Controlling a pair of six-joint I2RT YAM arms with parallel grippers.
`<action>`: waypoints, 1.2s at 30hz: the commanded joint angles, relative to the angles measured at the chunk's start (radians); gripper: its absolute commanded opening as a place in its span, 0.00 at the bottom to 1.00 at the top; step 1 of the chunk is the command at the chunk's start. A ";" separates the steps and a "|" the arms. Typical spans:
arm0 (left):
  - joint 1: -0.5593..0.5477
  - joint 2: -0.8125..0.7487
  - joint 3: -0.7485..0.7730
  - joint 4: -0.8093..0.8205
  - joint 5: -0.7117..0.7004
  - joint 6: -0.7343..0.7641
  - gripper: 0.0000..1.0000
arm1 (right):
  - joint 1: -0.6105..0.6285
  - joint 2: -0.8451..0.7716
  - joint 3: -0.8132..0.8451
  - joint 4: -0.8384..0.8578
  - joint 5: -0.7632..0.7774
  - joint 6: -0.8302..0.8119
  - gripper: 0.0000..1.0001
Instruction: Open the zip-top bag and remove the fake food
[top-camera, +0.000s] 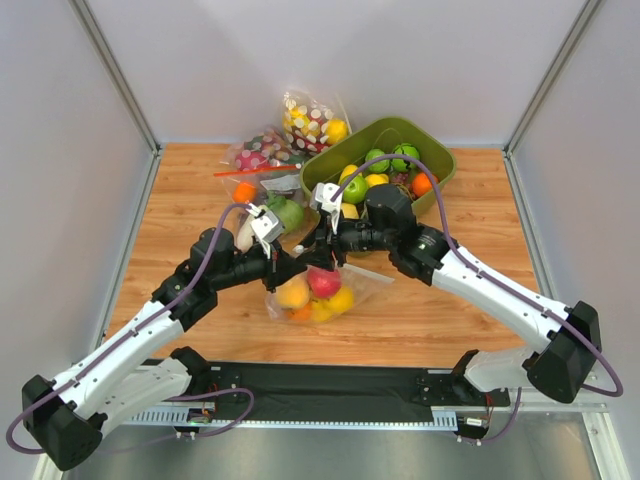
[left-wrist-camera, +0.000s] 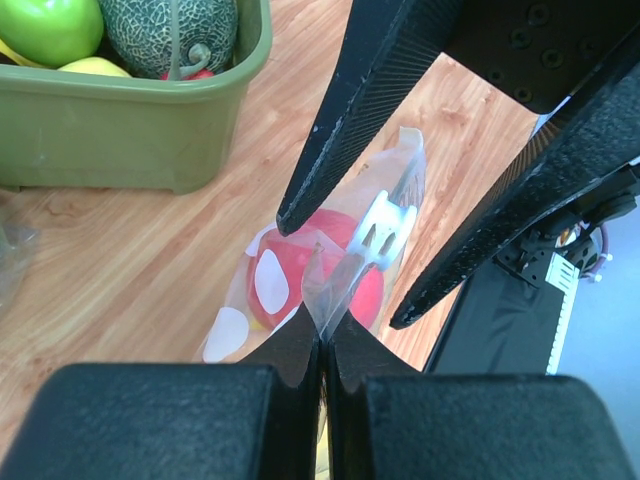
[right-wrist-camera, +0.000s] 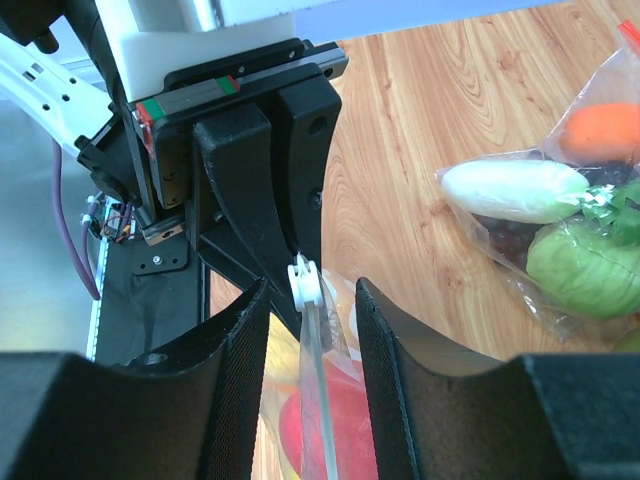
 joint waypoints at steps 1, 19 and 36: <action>-0.002 0.006 0.044 -0.001 0.025 0.019 0.00 | 0.004 -0.029 0.043 0.029 -0.008 -0.006 0.42; 0.000 0.009 0.044 -0.005 0.031 0.018 0.00 | 0.002 -0.038 0.014 0.081 -0.041 -0.003 0.19; 0.000 -0.057 0.065 -0.016 -0.033 0.015 0.00 | 0.004 -0.048 -0.061 0.021 0.008 -0.038 0.00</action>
